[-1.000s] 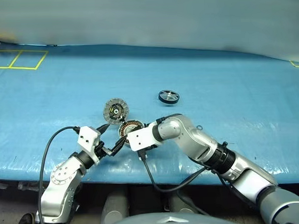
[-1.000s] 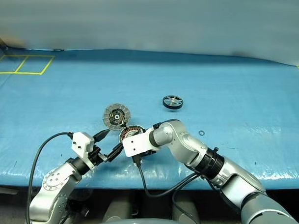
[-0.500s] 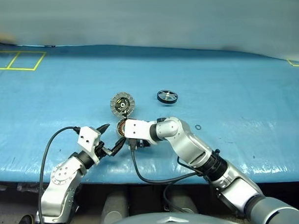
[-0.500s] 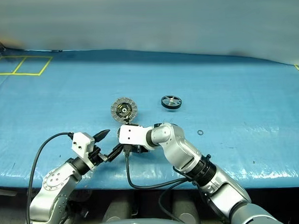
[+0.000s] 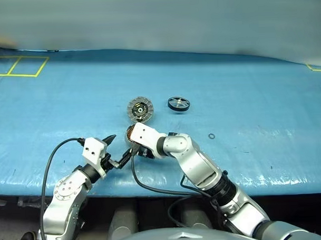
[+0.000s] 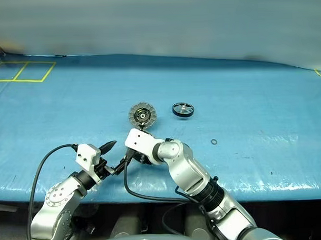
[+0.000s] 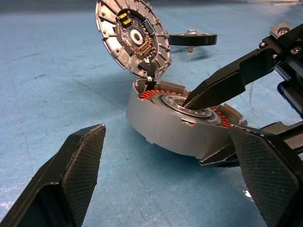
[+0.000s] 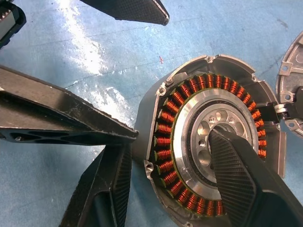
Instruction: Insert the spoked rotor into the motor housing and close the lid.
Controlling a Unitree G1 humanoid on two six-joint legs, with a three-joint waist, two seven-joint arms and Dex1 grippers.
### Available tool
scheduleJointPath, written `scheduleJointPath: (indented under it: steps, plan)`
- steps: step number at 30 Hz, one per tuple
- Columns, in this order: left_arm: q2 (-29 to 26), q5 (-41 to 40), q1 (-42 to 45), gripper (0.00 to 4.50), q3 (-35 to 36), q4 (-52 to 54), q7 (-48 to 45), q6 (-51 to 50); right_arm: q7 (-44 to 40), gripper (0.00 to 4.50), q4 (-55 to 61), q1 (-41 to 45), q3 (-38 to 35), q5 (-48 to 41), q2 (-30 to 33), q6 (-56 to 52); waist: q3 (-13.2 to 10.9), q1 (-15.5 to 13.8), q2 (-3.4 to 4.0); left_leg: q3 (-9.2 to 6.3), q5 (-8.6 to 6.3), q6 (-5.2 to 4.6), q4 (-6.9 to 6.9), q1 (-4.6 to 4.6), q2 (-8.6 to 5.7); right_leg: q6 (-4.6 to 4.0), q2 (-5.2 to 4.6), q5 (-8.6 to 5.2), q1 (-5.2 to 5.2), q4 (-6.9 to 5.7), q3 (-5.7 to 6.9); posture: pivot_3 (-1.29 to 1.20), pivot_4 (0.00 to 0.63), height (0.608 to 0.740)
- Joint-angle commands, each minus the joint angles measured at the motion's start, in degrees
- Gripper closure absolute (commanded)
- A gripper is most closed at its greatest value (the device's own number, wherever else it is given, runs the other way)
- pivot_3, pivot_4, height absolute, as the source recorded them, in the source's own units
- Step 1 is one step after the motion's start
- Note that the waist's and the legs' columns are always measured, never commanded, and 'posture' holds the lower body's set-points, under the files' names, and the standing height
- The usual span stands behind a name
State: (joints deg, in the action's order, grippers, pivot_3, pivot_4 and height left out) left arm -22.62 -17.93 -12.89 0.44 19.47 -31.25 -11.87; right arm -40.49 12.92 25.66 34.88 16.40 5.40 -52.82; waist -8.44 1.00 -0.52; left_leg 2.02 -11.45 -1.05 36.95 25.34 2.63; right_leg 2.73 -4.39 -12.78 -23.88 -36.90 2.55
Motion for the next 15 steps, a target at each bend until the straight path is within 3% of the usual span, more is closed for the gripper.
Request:
scheduleJointPath:
  steps: [1,5,15]
  plan:
    - [-0.15,0.31,-0.14,0.0,0.83,1.68,0.15,1.16,-0.53,1.39,-1.58,-1.08,2.23,-2.15,1.07,-1.61,-0.01,0.04,0.02,0.0,-0.01,0.01,-0.01,0.0,0.0,0.0,0.0,0.0,0.0,0.01,0.01,0.0,0.15,0.74]
    - [-0.14,0.34,-0.11,0.0,0.9,1.72,0.16,1.15,0.77,0.08,0.96,-0.63,0.95,-4.31,0.1,-2.32,-0.02,-0.11,0.03,-0.01,-0.06,0.06,-0.04,0.05,-0.02,-0.02,0.01,0.0,-0.06,0.04,0.02,0.0,0.15,0.74]
    - [-0.03,0.29,0.21,0.0,0.71,1.33,-0.18,1.2,1.91,0.03,9.07,2.36,-8.86,-14.55,-3.62,-9.02,-0.05,-0.25,0.04,0.01,-0.06,0.05,-0.03,0.26,-0.02,-0.02,0.04,0.0,-0.28,0.03,0.01,0.0,0.15,0.74]
